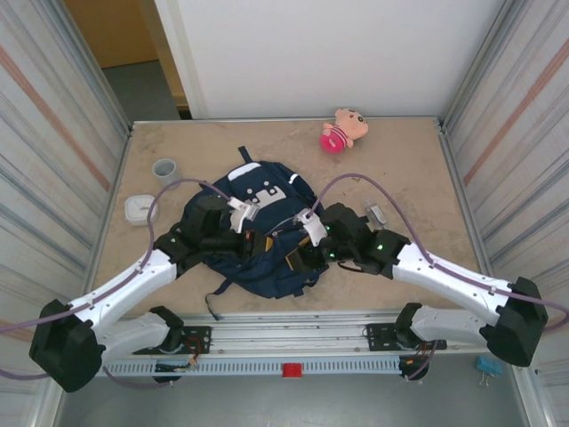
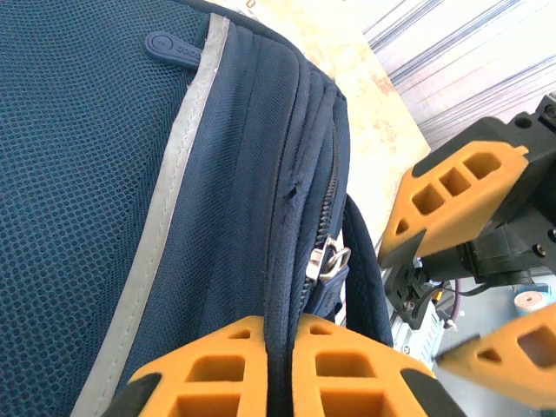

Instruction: Pack books, pencil case, and school supplies into a backpack

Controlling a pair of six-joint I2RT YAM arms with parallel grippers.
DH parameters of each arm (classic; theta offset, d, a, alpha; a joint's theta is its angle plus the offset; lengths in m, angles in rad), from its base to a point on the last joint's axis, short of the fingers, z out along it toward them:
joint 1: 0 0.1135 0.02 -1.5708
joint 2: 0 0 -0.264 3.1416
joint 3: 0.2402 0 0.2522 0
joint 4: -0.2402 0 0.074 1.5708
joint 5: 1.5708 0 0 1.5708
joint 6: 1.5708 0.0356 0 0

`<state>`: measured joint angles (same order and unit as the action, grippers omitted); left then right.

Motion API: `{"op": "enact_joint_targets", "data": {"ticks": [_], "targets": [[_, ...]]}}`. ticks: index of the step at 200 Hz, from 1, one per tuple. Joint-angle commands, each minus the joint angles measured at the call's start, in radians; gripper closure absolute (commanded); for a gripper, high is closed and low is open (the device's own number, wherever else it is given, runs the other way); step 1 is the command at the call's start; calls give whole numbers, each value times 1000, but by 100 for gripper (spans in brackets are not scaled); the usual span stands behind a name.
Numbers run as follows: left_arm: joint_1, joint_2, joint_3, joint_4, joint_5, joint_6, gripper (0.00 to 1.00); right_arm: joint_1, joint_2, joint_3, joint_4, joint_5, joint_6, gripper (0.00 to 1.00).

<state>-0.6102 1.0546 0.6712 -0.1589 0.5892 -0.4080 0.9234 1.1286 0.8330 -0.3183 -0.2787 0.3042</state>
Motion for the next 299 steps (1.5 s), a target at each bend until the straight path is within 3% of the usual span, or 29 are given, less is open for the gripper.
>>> {"op": "enact_joint_targets", "data": {"ticks": [1, 66, 83, 99, 113, 169, 211, 225, 235, 254, 299], "targets": [[4, -14, 6, 87, 83, -31, 100, 1, 42, 43, 93, -32, 68, 54], [-24, 3, 18, 102, 118, -20, 100, -29, 138, 75, 223, -6, 141, 62], [-26, 6, 19, 107, 121, -16, 100, -29, 154, 89, 204, 24, 134, 71], [-26, 10, 23, 96, 116, -11, 100, -29, 157, 102, 152, 76, 130, 90], [-26, 2, 28, 67, 88, 5, 100, -29, 143, 103, 101, 116, 120, 100], [-21, -75, 34, -146, -146, 123, 100, -138, 1, 24, -114, 199, 105, 100], [-22, -160, -2, -178, -179, 248, 100, -238, -21, -27, -127, -52, 44, 100], [-30, -171, -6, -205, -195, 288, 87, -236, -14, -34, -84, -159, 44, 100], [-49, -178, -2, -218, -201, 316, 66, -229, -5, -31, -59, -234, 42, 100], [-111, -189, 18, -220, -223, 383, 41, -197, 15, -4, -61, -314, 11, 100], [-248, -84, 108, -244, -342, 566, 25, -110, 66, 72, -138, -327, -43, 100]]}}
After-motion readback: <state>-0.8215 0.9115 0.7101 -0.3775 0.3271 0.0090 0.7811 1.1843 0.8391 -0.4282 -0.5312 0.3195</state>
